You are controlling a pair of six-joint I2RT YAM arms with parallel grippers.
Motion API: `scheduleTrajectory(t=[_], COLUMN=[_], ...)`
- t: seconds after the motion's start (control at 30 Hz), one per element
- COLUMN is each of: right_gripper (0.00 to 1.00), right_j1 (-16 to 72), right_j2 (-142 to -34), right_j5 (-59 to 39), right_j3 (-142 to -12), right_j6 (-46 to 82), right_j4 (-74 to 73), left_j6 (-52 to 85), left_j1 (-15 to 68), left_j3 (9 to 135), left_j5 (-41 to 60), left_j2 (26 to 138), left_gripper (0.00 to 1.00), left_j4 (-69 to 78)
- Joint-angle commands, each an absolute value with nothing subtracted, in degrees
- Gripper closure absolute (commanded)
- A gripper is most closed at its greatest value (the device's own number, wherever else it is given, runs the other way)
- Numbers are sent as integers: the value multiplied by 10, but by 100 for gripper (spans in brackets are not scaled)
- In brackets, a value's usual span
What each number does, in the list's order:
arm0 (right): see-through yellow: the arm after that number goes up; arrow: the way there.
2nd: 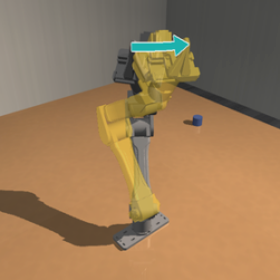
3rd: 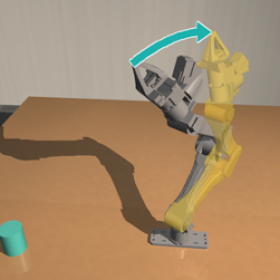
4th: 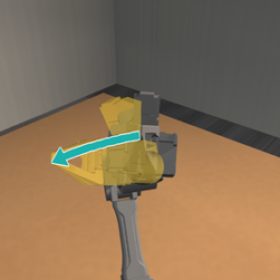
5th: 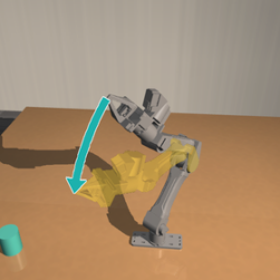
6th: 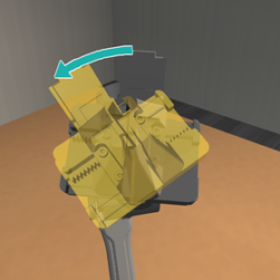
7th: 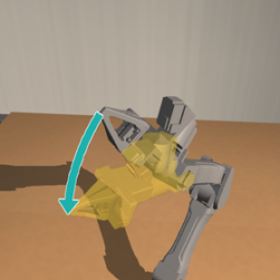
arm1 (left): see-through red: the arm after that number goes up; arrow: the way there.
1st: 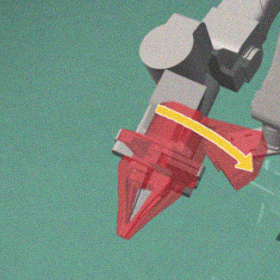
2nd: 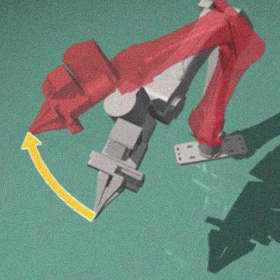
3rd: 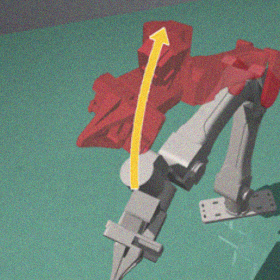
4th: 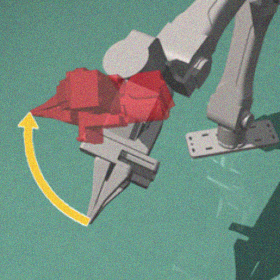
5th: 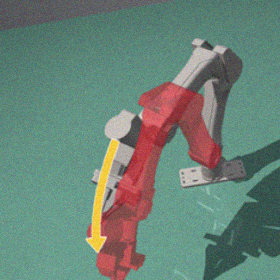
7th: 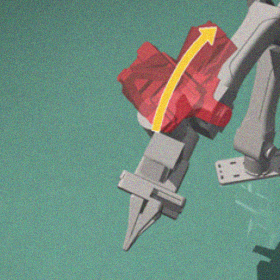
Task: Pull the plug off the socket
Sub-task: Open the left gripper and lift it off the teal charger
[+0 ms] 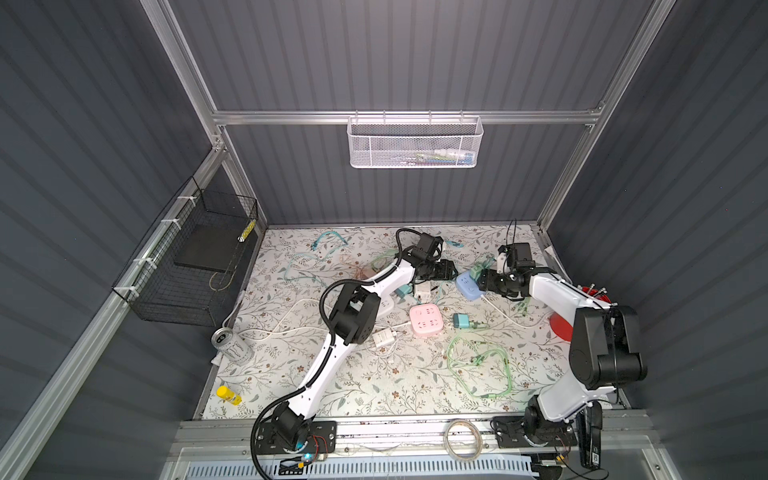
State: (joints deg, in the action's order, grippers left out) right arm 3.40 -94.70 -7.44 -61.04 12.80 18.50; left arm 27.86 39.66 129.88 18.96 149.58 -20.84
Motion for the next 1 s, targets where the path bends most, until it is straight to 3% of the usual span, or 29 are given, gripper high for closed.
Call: scheduleTrajectory(t=[0.0, 0.73, 0.97], right_gripper=[23, 23, 23], right_j1=[32, 27, 23], right_j2=[-951, -937, -936], right_j5=[-69, -66, -65], right_j3=[-618, -621, -623], right_j6=[122, 122, 121], right_j4=[196, 199, 200], left_j6=[273, 290, 265], left_j1=[394, 393, 390], left_j3=[1307, 1297, 1291], left_j5=[161, 146, 90], left_j2=[1463, 1396, 1371], left_gripper=[31, 28, 30], left_j4=[-248, -285, -336])
